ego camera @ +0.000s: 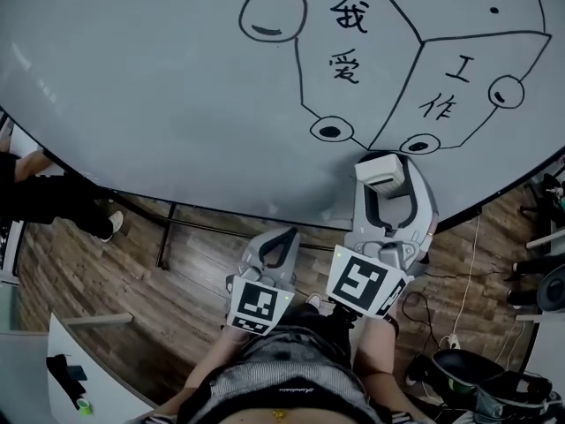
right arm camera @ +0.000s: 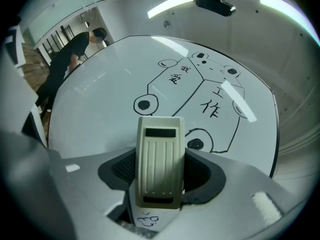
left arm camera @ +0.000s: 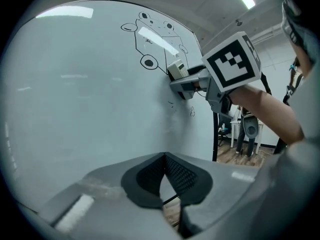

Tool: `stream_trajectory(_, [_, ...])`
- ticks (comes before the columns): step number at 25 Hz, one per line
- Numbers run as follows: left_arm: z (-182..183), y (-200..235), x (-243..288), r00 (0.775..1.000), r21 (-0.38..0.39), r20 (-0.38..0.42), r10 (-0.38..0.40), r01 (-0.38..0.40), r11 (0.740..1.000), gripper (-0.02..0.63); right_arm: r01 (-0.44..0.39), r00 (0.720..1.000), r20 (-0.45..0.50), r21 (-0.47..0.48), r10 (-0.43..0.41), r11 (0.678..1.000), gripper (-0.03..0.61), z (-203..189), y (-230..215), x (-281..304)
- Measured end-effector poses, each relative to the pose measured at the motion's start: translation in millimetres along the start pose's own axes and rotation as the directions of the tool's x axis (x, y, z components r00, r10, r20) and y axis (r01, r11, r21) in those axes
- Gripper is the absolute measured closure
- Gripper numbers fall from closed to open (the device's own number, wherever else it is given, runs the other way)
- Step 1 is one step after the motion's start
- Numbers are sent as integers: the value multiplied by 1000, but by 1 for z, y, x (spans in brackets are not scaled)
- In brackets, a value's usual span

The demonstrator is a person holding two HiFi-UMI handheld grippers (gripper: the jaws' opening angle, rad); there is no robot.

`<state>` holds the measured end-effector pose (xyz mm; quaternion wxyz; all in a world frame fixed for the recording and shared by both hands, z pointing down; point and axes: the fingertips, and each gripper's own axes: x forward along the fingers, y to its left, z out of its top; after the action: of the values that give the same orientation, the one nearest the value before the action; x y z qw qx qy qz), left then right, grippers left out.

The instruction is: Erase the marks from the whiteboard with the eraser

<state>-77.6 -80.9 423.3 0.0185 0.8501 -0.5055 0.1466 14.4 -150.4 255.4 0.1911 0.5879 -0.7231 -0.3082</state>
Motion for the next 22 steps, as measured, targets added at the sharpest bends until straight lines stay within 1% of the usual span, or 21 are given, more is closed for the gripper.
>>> stream_trajectory(2, [0,3,0,1000,11,4,-28,28,1000,609,-37,999,15,18,37,999,321,12,14,2])
stream_trajectory(3, [0,5,0,999,15,6,-40,40,999,609,-50,998,32,9,49,999,321,20,24,4])
stream_trajectory(6, [0,12,-3,998,26,12,-63,63,998,609,-59,995,81,-48,63,997,321,44,54,11])
stream_trajectory(8, [-2,16,-5,997,29,12,-71,71,997,609,-62,994,83,-70,67,996,321,51,66,13])
stream_trajectory(10, [-4,20,-6,997,27,10,-75,75,997,609,-62,995,78,-78,68,995,320,53,69,13])
stream_trajectory(12, [-5,22,-4,997,25,6,-80,80,996,609,-59,995,76,-64,64,996,321,51,63,12])
stream_trajectory(15, [-3,15,2,995,26,4,-97,97,995,609,-30,996,81,-32,33,999,320,45,41,10])
stream_trajectory(19, [4,-4,14,992,31,11,-127,127,991,609,-4,995,101,47,-1,999,319,32,7,6])
stream_trajectory(22, [8,-25,22,989,33,12,-150,150,988,609,4,994,106,86,-13,996,319,23,-12,2])
